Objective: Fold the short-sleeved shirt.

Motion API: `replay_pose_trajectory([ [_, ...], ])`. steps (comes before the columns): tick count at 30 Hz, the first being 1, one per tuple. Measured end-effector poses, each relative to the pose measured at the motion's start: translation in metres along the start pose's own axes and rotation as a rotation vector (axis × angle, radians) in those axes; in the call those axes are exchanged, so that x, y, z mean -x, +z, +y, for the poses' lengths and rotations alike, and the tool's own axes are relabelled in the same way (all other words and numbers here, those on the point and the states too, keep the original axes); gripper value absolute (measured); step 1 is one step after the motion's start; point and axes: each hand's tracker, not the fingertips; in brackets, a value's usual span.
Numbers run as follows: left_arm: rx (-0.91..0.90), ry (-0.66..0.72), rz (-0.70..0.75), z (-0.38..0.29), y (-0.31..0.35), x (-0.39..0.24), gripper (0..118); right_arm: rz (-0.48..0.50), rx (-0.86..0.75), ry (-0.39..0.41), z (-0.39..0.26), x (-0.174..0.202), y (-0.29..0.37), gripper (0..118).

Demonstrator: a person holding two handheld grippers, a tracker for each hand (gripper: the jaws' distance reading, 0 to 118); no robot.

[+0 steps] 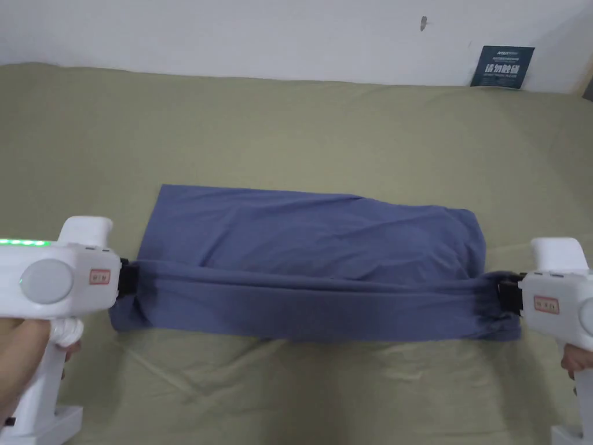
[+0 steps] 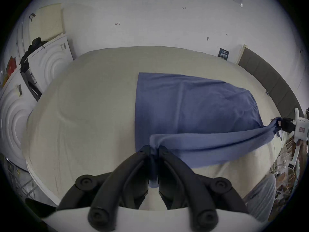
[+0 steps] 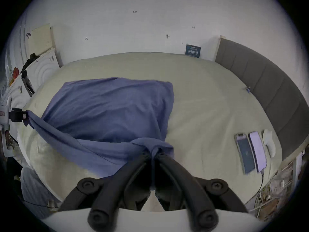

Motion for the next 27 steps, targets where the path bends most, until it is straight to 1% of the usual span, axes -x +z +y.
replay_pose_trajectory([
  [6,0.043,0.021,0.026,0.035,-0.056,0.000,11,-0.018,0.052,0.020,0.040,0.006,-0.060,3],
  [11,0.091,0.010,0.039,0.043,-0.088,-0.005,11,-0.023,0.115,0.005,0.045,0.006,-0.097,3],
  [12,0.102,0.007,0.038,0.044,-0.092,-0.005,13,-0.022,0.122,0.002,0.044,0.005,-0.100,14],
  [13,0.100,0.010,0.033,0.042,-0.094,-0.005,30,-0.020,0.133,-0.009,0.043,0.004,-0.101,43],
  [14,0.100,0.010,0.031,0.041,-0.095,-0.004,68,-0.010,0.146,-0.024,0.042,0.003,-0.101,88],
  [15,0.077,0.008,0.021,0.039,-0.094,-0.002,116,-0.016,0.153,-0.037,0.041,0.001,-0.099,117],
  [16,0.070,0.010,0.012,0.037,-0.092,0.000,118,-0.015,0.162,-0.042,0.038,-0.003,-0.097,108],
  [17,0.076,0.012,0.022,0.035,-0.090,0.000,113,-0.039,0.059,-0.034,0.036,-0.007,-0.079,104],
  [18,0.018,0.034,0.061,0.033,-0.080,0.000,105,-0.026,0.078,-0.048,0.034,-0.007,-0.068,104],
  [19,0.012,0.040,0.052,0.031,-0.071,0.004,101,-0.050,0.091,-0.044,0.033,-0.009,-0.058,104],
  [20,0.012,0.042,0.057,0.028,-0.065,0.006,94,-0.064,0.079,-0.044,0.026,-0.017,-0.067,101],
  [21,0.004,0.055,0.076,0.024,-0.057,0.008,75,-0.070,0.035,-0.050,0.020,-0.022,-0.061,85],
  [22,-0.009,0.058,0.081,0.019,-0.049,0.009,43,-0.068,0.028,-0.056,0.014,-0.025,-0.052,60],
  [23,-0.022,0.057,0.094,0.013,-0.045,0.012,5,-0.067,0.014,-0.069,0.010,-0.028,-0.044,23],
  [24,-0.024,0.055,0.114,0.007,-0.039,0.012,0,-0.066,-0.012,-0.086,0.004,-0.023,-0.029,0],
  [25,-0.027,0.055,0.114,0.001,-0.034,0.013,0,-0.068,-0.019,-0.099,-0.003,-0.023,-0.022,0],
  [26,-0.035,0.064,0.111,-0.003,-0.030,0.015,0,-0.074,-0.009,-0.127,-0.010,-0.021,-0.018,0],
  [27,-0.014,0.074,0.108,-0.007,-0.031,0.021,0,-0.050,-0.024,-0.138,-0.012,-0.023,-0.013,0],
])
